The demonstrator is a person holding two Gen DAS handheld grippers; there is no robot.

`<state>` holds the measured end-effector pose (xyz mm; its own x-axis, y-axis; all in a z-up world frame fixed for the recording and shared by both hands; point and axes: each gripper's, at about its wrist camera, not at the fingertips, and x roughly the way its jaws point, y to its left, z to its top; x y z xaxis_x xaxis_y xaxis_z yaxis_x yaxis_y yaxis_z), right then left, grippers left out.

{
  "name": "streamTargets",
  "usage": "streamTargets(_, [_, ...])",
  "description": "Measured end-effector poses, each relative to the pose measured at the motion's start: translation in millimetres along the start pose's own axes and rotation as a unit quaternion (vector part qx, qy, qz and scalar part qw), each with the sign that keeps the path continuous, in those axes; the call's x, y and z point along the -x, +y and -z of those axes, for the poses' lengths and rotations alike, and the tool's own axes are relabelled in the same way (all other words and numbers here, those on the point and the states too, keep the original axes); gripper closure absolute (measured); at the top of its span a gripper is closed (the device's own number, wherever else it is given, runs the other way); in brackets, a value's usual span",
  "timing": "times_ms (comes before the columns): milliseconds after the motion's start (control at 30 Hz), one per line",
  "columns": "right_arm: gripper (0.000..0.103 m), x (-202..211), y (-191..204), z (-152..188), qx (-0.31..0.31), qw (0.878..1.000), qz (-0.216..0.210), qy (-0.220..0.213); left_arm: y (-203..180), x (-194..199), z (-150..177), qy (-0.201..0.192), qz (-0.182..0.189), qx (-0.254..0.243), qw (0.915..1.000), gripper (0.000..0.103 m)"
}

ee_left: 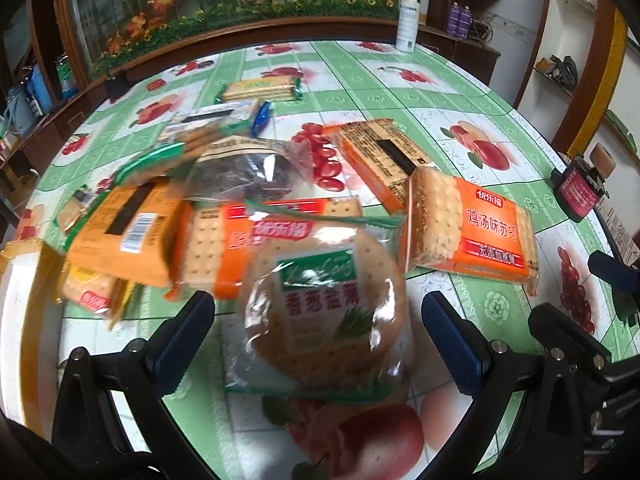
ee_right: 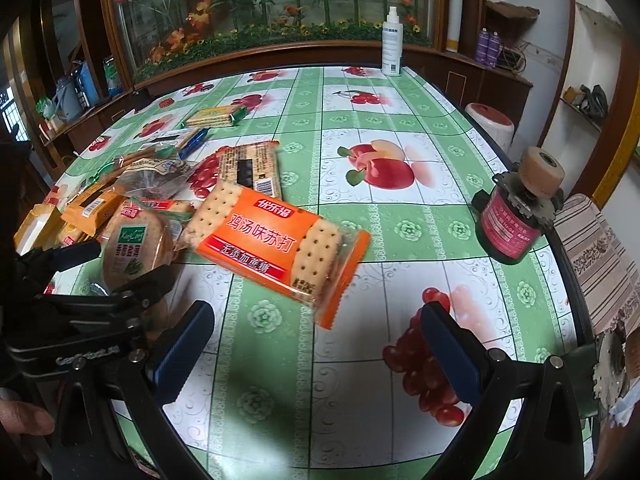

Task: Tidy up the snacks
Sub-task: 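Grasp the round green-label cracker bag with the left tool while the right tool grasps the orange soda-cracker pack, then carry both packs into the cardboard box and open both tools to release them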

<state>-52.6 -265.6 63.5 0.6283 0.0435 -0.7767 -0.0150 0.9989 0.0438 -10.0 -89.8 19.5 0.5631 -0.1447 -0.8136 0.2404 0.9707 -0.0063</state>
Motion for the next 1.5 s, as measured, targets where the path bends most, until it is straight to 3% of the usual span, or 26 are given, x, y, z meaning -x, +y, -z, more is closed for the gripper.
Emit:
streamTargets(67, [0.0, -1, 0, -2, 0.008, 1.0, 0.001, 0.001, 0, -5, -1, 0.006, 0.005, -0.001, 1.0, 0.003])
streamTargets(167, [0.0, -1, 4, -9, 0.041, 0.999, 0.01, -0.003, 4, -9, -1, 0.013, 0.01, 0.006, 0.9998, 0.024])
streamTargets(333, [0.0, -5, 13, -26, 0.125, 0.992, 0.004, -0.019, 12, -8, 0, 0.013, 0.019, 0.011, 0.9997, 0.025])
streamTargets(567, [0.0, -30, 31, -35, 0.255, 0.965, -0.067, -0.001, 23, 3, 9, 0.018, 0.027, 0.012, 0.9994, 0.025])
streamTargets(700, [0.0, -46, 45, -38, 0.319, 0.947, -0.033, 0.0, 30, 9, 12, 0.018, 0.03, 0.014, 0.9993, 0.025])
streamTargets(767, [0.001, -55, 45, -43, 0.328, 0.944, -0.036, 0.013, 33, 13, 14, 0.016, 0.029, 0.016, 0.9993, 0.025])
streamTargets(833, [0.004, -65, 42, -46, 0.312, 0.948, -0.058, 0.035, 36, 15, 15, 0.015, 0.027, 0.018, 0.9993, 0.025])
streamTargets(867, [0.021, -72, 37, -48, 0.284, 0.953, -0.085, 0.061, 39, 17, 16, 0.015, 0.027, 0.021, 0.9993, 0.025])
streamTargets(933, [0.037, -75, 26, -52, 0.218, 0.961, -0.148, 0.088, 43, 19, 18, 0.015, 0.029, 0.026, 0.9991, 0.025])
streamTargets(967, [0.042, -71, 21, -52, 0.192, 0.965, -0.155, 0.085, 44, 20, 19, 0.014, 0.03, 0.028, 0.9991, 0.025])
streamTargets(1300, [0.049, -30, 32, -25, 0.127, 0.973, -0.183, 0.064, 59, 45, 26, -0.01, 0.035, 0.035, 0.9987, 0.025])
streamTargets(1500, [0.05, -9, 67, -23, 0.122, 0.969, -0.213, 0.041, 90, 68, 33, -0.022, 0.029, 0.057, 0.9977, 0.026])
